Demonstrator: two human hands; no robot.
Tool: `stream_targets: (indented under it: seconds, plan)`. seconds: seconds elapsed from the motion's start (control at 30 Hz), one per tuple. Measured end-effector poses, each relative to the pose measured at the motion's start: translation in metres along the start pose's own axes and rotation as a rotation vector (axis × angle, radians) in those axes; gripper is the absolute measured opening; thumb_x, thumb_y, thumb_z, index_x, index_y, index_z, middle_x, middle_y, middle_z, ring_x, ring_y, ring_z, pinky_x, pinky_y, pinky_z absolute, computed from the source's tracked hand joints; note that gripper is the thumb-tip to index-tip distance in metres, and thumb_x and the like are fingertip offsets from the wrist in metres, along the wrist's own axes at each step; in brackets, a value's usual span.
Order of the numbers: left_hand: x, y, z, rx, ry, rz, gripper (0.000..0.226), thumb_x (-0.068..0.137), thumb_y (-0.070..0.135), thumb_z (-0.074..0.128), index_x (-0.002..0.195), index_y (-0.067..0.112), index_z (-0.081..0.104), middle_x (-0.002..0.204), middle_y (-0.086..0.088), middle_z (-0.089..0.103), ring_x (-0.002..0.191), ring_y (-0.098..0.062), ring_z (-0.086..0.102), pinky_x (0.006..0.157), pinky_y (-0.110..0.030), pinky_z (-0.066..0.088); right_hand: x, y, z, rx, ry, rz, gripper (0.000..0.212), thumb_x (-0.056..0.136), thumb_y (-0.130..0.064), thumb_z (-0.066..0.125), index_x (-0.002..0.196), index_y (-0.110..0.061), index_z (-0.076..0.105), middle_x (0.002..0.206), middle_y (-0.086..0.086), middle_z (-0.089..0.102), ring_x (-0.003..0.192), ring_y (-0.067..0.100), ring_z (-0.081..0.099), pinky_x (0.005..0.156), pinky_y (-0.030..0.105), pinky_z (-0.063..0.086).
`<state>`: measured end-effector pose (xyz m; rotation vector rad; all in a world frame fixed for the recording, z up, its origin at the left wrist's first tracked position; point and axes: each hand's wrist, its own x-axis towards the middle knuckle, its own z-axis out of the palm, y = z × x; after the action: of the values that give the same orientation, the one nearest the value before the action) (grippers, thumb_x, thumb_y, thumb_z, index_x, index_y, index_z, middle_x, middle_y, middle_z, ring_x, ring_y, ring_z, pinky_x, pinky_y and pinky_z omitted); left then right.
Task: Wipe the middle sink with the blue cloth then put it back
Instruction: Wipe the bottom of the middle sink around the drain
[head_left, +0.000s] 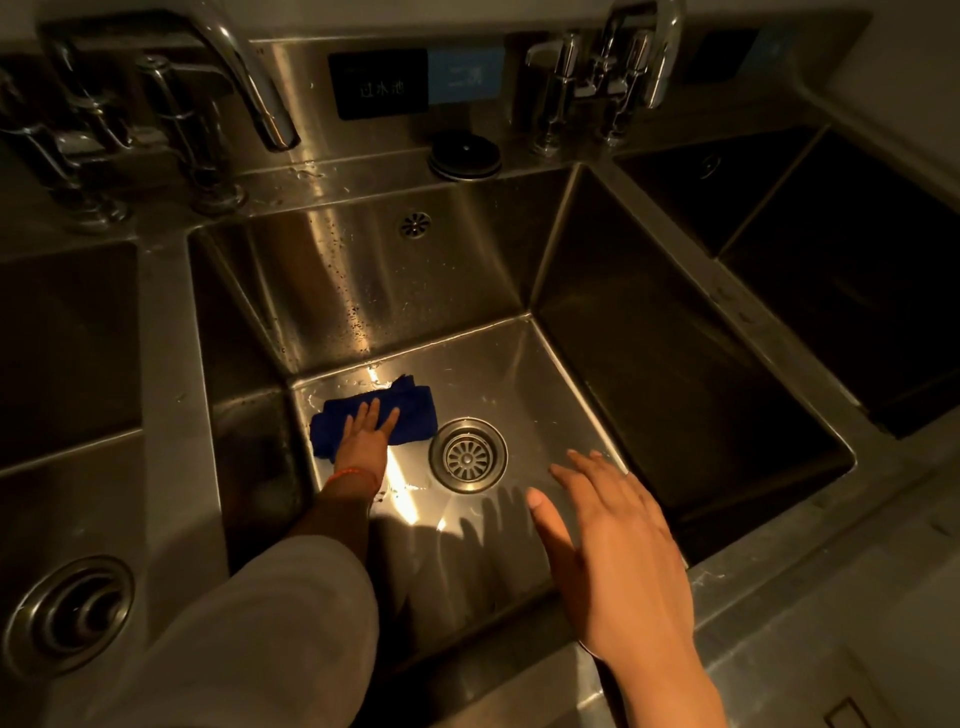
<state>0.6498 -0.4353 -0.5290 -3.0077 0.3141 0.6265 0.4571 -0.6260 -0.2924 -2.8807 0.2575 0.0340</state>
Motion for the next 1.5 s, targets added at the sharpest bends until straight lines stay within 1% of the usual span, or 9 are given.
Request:
stream_targets:
  seconds: [0.63, 0.7, 0.73, 0.8, 0.87, 0.93, 1.0, 1.23, 1.5]
  plan:
    - [-0.057, 0.017, 0.030, 0.031, -0.042, -0.040, 0.058, 0.104, 0.012, 0.023, 0.153, 0.016, -0.009, 0.161, -0.014, -0.009, 0.149, -0.030, -0.004, 0.122, -0.039, -0.002, 0.000, -0.002, -0.006, 0.027, -0.055, 0.027, 0.066, 0.085, -0.060, 0.010, 0.130, -0.029, 0.046, 0.143, -0.008, 0.041, 0.136, 0.008, 0.025, 0.112, 0.026, 0.012]
    - [-0.071, 0.019, 0.034, -0.038, 0.067, 0.020, 0.056, 0.099, 0.011, 0.020, 0.150, 0.018, -0.002, 0.158, -0.023, 0.013, 0.146, -0.037, 0.016, 0.121, -0.043, 0.015, 0.000, -0.002, -0.006, 0.031, -0.060, 0.030, 0.066, 0.085, -0.060, 0.010, 0.131, -0.029, 0.046, 0.143, -0.008, 0.040, 0.136, 0.008, 0.024, 0.112, 0.026, 0.012]
    - [-0.075, 0.022, 0.033, -0.056, 0.199, 0.073, 0.061, 0.092, 0.011, 0.023, 0.147, 0.019, 0.001, 0.147, -0.028, 0.037, 0.136, -0.040, 0.039, 0.113, -0.046, 0.035, 0.000, -0.002, -0.006, 0.026, -0.061, 0.029, 0.066, 0.085, -0.060, 0.009, 0.131, -0.029, 0.045, 0.144, -0.008, 0.039, 0.136, 0.008, 0.024, 0.112, 0.026, 0.011]
    - [-0.078, 0.027, 0.024, -0.059, 0.115, 0.039, 0.081, 0.078, 0.014, 0.040, 0.149, 0.014, 0.002, 0.113, -0.018, 0.070, 0.103, -0.033, 0.069, 0.082, -0.043, 0.057, 0.000, -0.003, -0.006, 0.017, -0.055, 0.023, 0.066, 0.085, -0.060, 0.009, 0.131, -0.029, 0.046, 0.143, -0.008, 0.040, 0.136, 0.008, 0.024, 0.112, 0.026, 0.011]
    - [-0.076, 0.022, 0.020, -0.065, 0.113, 0.072, 0.077, 0.085, 0.011, 0.058, 0.145, 0.031, 0.014, 0.131, -0.028, 0.056, 0.120, -0.041, 0.056, 0.097, -0.049, 0.049, 0.000, -0.003, -0.006, 0.023, -0.042, 0.019, 0.066, 0.086, -0.059, 0.011, 0.129, -0.027, 0.049, 0.142, -0.007, 0.043, 0.135, 0.009, 0.027, 0.111, 0.026, 0.012]
    - [-0.065, 0.018, 0.033, -0.075, 0.044, 0.009, 0.061, 0.102, 0.016, 0.037, 0.144, 0.039, 0.000, 0.159, -0.020, 0.008, 0.147, -0.038, 0.011, 0.120, -0.048, 0.011, 0.000, -0.002, -0.006, 0.015, -0.038, 0.014, 0.062, 0.087, -0.058, 0.015, 0.129, -0.027, 0.049, 0.141, -0.006, 0.043, 0.135, 0.010, 0.027, 0.108, 0.023, 0.009]
    - [-0.055, 0.018, 0.037, -0.026, -0.011, -0.038, 0.058, 0.105, 0.022, 0.026, 0.151, 0.028, -0.007, 0.161, -0.011, -0.009, 0.149, -0.031, -0.005, 0.121, -0.044, -0.004, -0.001, -0.002, -0.006, 0.006, -0.038, 0.009, 0.060, 0.088, -0.057, 0.017, 0.129, -0.028, 0.049, 0.141, -0.006, 0.043, 0.135, 0.011, 0.027, 0.105, 0.022, 0.007]
    - [-0.028, 0.012, 0.019, -0.037, -0.010, -0.089, 0.062, 0.102, 0.019, 0.033, 0.154, 0.024, -0.002, 0.161, -0.011, -0.008, 0.149, -0.029, -0.006, 0.121, -0.042, -0.002, -0.001, -0.004, -0.007, 0.041, -0.029, 0.010, 0.059, 0.088, -0.055, 0.021, 0.124, -0.023, 0.055, 0.137, -0.002, 0.049, 0.133, 0.013, 0.033, 0.110, 0.031, 0.020]
    - [0.000, 0.001, 0.008, -0.057, 0.006, -0.094, 0.071, 0.098, 0.008, 0.041, 0.154, 0.024, 0.001, 0.161, -0.011, -0.007, 0.149, -0.029, -0.005, 0.122, -0.042, -0.001, 0.000, -0.007, -0.010, 0.003, -0.052, 0.030, 0.059, 0.086, -0.057, 0.023, 0.122, -0.025, 0.057, 0.136, -0.003, 0.051, 0.131, 0.014, 0.038, 0.108, 0.028, 0.019]
